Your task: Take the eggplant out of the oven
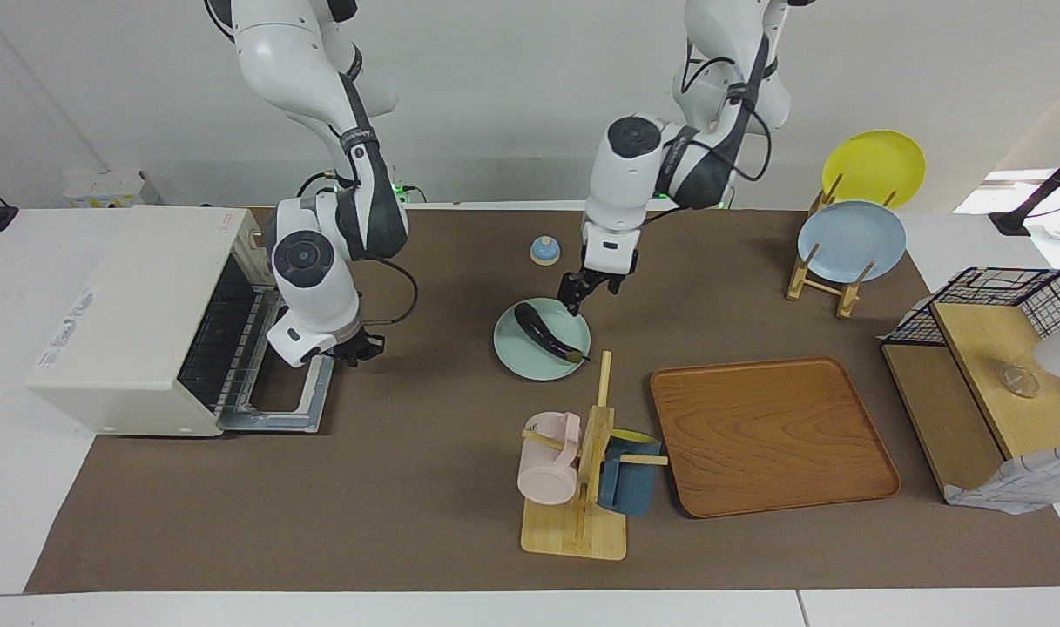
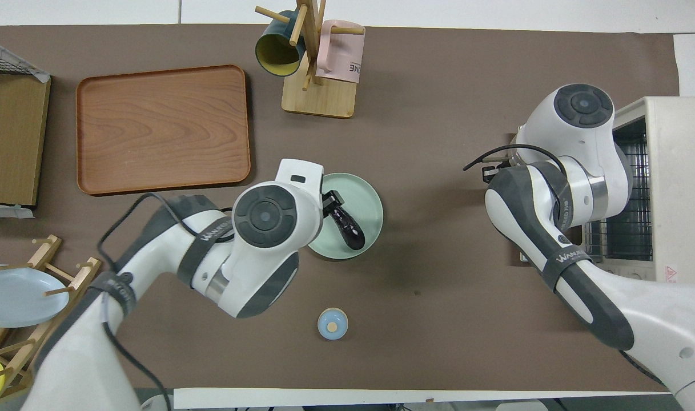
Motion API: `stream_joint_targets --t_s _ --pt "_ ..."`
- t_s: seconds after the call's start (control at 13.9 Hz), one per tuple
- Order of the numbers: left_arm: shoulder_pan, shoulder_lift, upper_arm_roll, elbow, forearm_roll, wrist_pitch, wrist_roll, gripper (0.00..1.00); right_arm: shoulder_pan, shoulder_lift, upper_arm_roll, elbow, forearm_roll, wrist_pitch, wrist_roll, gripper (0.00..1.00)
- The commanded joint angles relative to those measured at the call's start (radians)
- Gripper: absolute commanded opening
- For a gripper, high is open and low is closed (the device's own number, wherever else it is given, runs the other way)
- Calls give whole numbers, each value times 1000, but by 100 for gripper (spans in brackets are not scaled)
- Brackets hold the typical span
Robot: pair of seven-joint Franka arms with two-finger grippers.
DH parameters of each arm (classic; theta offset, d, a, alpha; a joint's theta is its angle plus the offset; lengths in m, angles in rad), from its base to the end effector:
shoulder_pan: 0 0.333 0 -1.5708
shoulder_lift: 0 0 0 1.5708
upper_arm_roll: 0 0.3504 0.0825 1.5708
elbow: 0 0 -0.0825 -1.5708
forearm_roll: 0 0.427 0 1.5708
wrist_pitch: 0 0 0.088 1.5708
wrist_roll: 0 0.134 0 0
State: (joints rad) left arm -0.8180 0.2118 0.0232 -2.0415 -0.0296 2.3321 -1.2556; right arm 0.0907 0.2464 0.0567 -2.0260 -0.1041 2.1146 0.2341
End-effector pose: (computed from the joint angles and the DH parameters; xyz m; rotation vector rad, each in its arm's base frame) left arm 0.4445 -0.4549 0.3263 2.9772 0.7280 0.0400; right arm 0.6055 0.0821 0.2944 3.0347 -0.0401 -0.2139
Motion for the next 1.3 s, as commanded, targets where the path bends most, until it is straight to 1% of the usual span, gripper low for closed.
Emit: stream_joint_targets --t_s 0.0,0.07,0.14,0.22,0.29,0.43,0.5,0.58,0.65,0.72,0.79,0.86,0.94,1.01,1.08,1.15,1.23 --pt "-27 104 21 92 -7 18 -48 99 -26 -39 17 -86 1 80 -15 0" --pt "-27 115 21 99 -7 21 -48 69 -32 -33 15 -92 -12 90 -24 0" --pt "-30 115 21 98 -4 16 -42 18 -34 -33 17 -89 -78 81 -53 0" --pt "-42 115 21 98 -4 16 -36 3 -39 -33 17 -83 -160 61 -74 0" --pt "-44 115 21 98 -4 19 -35 0 -45 -30 17 -54 -199 14 -87 0" --pt "-46 116 21 99 -3 24 -30 0 -54 -7 20 99 -203 -169 -154 0" --pt "-46 116 23 107 -1 12 -28 0 -63 -12 20 151 -197 -239 -188 0" --pt "-44 116 24 130 3 -11 -28 0 -66 -39 20 171 -195 -286 -217 0" --pt "-35 112 30 162 8 -70 -15 0 -69 -83 18 173 -193 -321 -246 0" --pt "-24 97 40 197 28 -145 37 0 -89 -116 18 173 -193 -347 -278 0" --pt "23 62 53 211 31 -201 112 0 -121 -149 18 173 -192 -387 -333 1" --pt "83 38 53 211 31 -223 213 0 -149 -183 18 175 -177 -415 -388 8" --pt "162 32 53 211 31 -224 361 0 -169 -231 17 176 -140 -438 -422 31" --pt "271 41 52 219 13 -221 581 0 -204 -293 12 178 -76 -456 -433 85" --pt "343 47 53 221 -33 -211 755 0 -230 -339 12 211 16 -462 -435 100" --pt "406 50 55 218 -77 -200 927 0 -236 -354 9 264 53 -499 -435 100" --pt "475 58 55 215 -87 -191 1064 0 -238 -349 0 339 64 -571 -429 100"
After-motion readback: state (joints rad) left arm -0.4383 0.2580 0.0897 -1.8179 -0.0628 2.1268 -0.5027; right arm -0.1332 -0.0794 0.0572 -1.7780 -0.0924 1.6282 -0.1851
